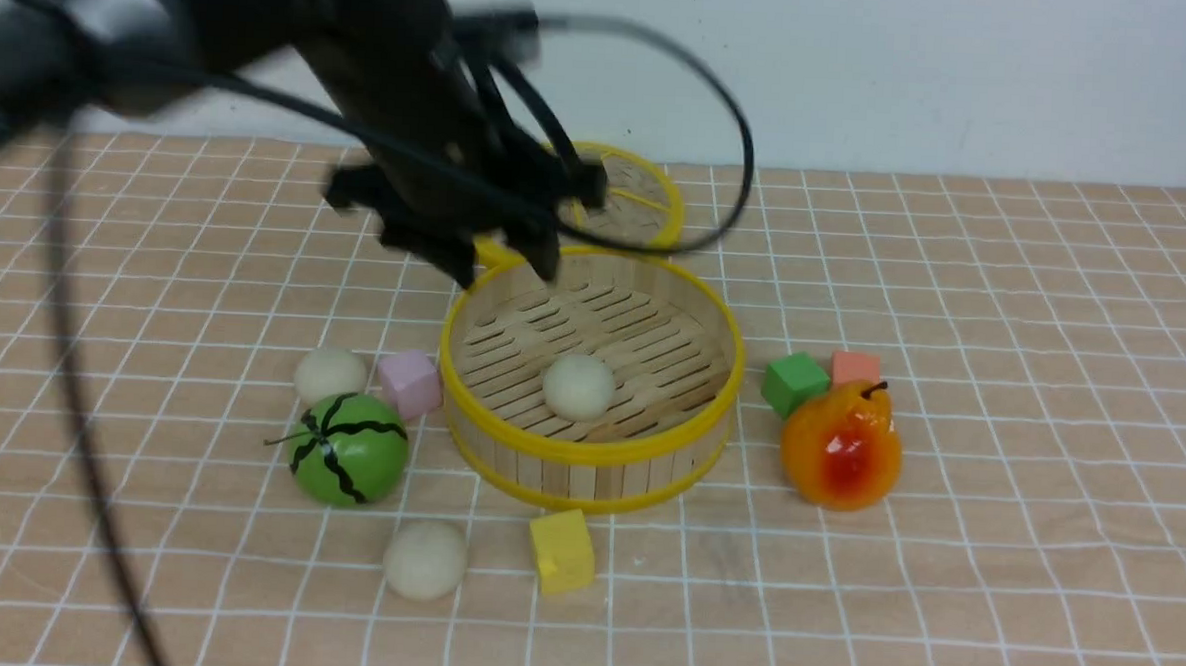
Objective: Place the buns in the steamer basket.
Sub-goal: Use the left arm to grab a steamed stuffed bun
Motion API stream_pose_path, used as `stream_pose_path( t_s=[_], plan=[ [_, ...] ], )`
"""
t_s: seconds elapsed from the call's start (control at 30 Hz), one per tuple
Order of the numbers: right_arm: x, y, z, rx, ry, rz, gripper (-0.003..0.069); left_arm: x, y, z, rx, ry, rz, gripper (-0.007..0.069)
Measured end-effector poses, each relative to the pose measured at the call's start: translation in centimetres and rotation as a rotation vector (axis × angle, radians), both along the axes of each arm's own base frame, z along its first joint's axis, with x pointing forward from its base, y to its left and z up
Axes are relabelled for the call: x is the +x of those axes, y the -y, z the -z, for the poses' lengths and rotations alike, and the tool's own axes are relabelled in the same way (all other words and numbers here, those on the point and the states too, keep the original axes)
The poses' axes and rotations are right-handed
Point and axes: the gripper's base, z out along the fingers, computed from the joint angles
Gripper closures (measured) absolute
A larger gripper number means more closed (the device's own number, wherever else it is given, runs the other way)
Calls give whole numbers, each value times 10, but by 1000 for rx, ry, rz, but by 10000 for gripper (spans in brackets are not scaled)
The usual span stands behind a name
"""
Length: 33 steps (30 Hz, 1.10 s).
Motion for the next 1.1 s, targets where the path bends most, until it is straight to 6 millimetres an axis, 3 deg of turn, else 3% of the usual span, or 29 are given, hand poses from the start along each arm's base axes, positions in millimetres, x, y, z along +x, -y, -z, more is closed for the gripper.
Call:
stream_pose_path(
  t_s=[0.07,0.17,0.3,0.4,0.5,0.87,0.97,1.1],
  plan=[
    [0,0,0,0,0,0,418,-33,-18,-38,11,44,-1,177],
    [0,0,0,0,0,0,418,-55,-29,-38,34,5,-4,176],
    [0,0,0,0,0,0,418,-70,-32,9,72,-164,-13,176],
    [0,0,0,0,0,0,418,-70,-31,52,91,-233,-20,176],
    [0,0,0,0,0,0,418,-67,-30,80,94,-240,-29,176],
    [0,0,0,0,0,0,418,-43,-18,131,69,-263,-84,243],
    [0,0,0,0,0,0,418,-35,-15,150,79,-278,-91,295],
    [0,0,0,0,0,0,418,-31,-13,161,88,-284,-92,367]
  ],
)
